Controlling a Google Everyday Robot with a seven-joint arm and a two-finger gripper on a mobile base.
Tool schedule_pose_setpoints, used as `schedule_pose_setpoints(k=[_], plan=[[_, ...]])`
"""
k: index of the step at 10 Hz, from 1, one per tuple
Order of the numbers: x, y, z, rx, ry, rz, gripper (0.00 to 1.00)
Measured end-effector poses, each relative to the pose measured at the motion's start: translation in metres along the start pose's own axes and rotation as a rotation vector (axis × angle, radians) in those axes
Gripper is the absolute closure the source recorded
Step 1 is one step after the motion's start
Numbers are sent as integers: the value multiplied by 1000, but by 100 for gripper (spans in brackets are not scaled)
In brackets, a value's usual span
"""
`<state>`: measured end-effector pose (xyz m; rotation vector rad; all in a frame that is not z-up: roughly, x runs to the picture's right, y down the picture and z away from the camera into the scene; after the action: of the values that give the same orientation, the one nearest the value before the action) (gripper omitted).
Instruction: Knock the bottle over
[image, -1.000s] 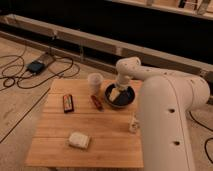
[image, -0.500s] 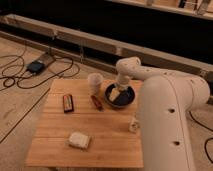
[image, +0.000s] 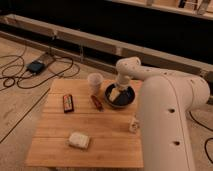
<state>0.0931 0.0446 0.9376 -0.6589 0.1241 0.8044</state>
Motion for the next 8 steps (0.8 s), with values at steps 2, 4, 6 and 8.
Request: schedule_pose_setpoints(k=[2, 4, 6, 8], plan=[[0, 0, 0, 0, 0, 0, 20], [0, 0, 0, 0, 0, 0, 20], [1, -5, 0, 3, 2, 6, 20], [19, -30, 1, 9, 11, 46, 20]])
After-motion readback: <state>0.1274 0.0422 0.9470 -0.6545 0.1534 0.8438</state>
